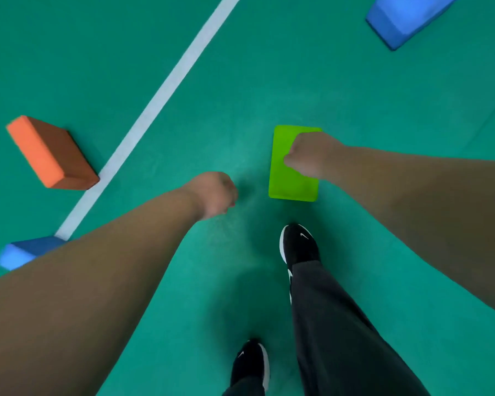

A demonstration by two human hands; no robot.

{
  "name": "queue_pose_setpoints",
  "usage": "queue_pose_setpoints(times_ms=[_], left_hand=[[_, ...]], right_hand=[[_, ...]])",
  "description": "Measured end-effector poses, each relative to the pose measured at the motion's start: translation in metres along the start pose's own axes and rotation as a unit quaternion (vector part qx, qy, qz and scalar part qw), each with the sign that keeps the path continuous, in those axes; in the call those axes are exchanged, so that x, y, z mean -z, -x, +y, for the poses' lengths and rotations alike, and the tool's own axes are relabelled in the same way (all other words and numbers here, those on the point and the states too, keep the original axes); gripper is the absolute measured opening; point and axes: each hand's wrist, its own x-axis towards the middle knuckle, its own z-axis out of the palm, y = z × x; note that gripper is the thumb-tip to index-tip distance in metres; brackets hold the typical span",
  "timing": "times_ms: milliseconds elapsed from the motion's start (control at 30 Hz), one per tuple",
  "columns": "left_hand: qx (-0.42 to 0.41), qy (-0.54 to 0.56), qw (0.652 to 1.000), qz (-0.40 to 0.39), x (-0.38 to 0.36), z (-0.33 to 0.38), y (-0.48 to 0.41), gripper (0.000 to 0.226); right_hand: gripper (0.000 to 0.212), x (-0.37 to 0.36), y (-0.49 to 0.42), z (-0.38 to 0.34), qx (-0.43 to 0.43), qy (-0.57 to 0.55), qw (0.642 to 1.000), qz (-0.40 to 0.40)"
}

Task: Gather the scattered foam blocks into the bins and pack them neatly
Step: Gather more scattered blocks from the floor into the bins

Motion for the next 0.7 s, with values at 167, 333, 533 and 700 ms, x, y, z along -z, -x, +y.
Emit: queue_pose_setpoints(times_ms=[167, 333, 533, 700], left_hand=[[0.015, 0.058, 0.998, 0.034, 0.022, 0.027, -0.082, 0.025], [-0.015, -0.066, 0.998, -0.018, -0.017, 0.017, -0.162, 0.026], [0.015, 0.025, 0.997, -0.069, -0.047, -0.016, -0.197, 0.027], [0.057, 0.014, 0.995, -0.085, -0.039, -0.077, -0.182, 0.026]], right_hand=[[0.028, 0.019, -0.084, 0.005, -0.004, 0.059, 0.998, 0.021], [0.042, -0.006, -0.146, 0.03, -0.057, 0.07, 0.996, 0.015], [0.09, -0.043, -0.179, 0.047, -0.093, 0.079, 0.992, -0.022], [0.096, -0.063, -0.161, 0.017, -0.081, 0.152, 0.982, -0.073]])
